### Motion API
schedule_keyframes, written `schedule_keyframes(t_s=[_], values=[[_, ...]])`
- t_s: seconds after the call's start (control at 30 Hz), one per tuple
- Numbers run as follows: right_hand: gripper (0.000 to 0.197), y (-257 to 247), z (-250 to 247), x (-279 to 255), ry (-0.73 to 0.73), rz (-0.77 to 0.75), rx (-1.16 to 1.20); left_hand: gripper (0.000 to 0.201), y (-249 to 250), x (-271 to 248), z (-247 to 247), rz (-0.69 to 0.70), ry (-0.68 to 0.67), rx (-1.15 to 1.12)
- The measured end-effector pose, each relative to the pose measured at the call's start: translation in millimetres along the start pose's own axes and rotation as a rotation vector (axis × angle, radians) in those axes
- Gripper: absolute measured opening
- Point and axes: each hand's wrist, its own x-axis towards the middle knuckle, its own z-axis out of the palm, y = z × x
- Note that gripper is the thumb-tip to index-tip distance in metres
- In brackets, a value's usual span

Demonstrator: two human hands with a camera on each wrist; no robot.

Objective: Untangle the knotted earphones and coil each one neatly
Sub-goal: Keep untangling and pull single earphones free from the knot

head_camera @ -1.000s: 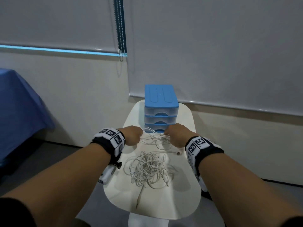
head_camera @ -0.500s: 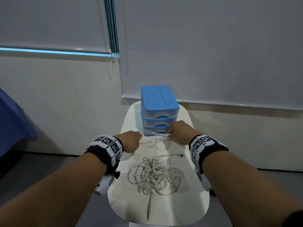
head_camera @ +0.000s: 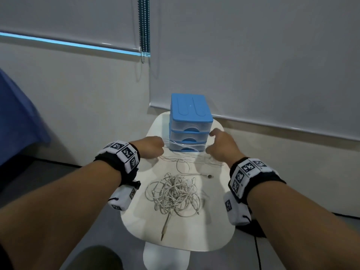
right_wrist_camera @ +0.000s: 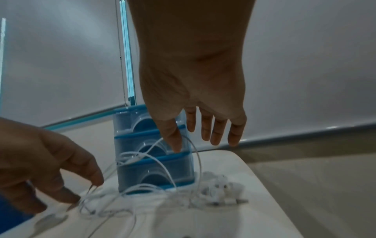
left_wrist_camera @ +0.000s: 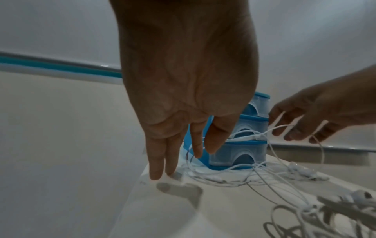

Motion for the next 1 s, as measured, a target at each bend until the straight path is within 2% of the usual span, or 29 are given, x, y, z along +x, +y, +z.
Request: schedule_keyframes(t_s=[0.1,0.2,0.3,0.4,0.5,0.6,0.67,0.77,0.83,0.87,0.93,0.97,1.0], values=[[0.07,-9,-13,5,0.052,-0.034,0.128,0.04,2,-7,-8,-0.013,0.005,-0.015],[0.08,-18,-24,5,0.159,-0.136,0.313,0.057,7,-5,-11,0.032,0.056,-0.215],[0.08,-28,-27,1,0.093,-0.248,0.193,0.069,22,1,-7,0.071,0.049,-0.366],[0.07,-29,-24,-5,0.064,-0.254,0.106,0.054,32,11,-1,0.035,0.063,-0.437],[0.068,-31,-22,-10,0.067,-0.245,0.088,0.046,36,12,-2,0.004,0.072,-0.433],[0.061,-35,-20,-13,0.08,-0.234,0.067,0.051,35,14,-5,-0.002,0.073,-0.441],[0.061,-35,-22,-17,0.062,-0.231,0.065,0.058,35,14,-7,0.0,0.07,-0.425],[0.071,-30,-27,-25,0.015,-0.24,0.075,0.081,33,4,-10,0.018,0.031,-0.346],[0.072,-23,-29,-35,0.074,-0.272,0.112,0.084,29,-13,-6,0.039,0.075,-0.324],[0.065,-18,-28,-42,0.125,-0.294,0.136,0.078,26,-23,-3,0.06,0.117,-0.311],[0.034,-8,-21,-56,0.178,-0.32,0.193,0.053,20,-43,10,0.096,0.153,-0.223],[0.018,-3,-17,-62,0.139,-0.303,0.219,0.043,18,-54,18,0.106,0.121,-0.156],[0.008,2,-11,-68,0.063,-0.273,0.229,0.042,16,-63,27,0.118,0.068,-0.101]])
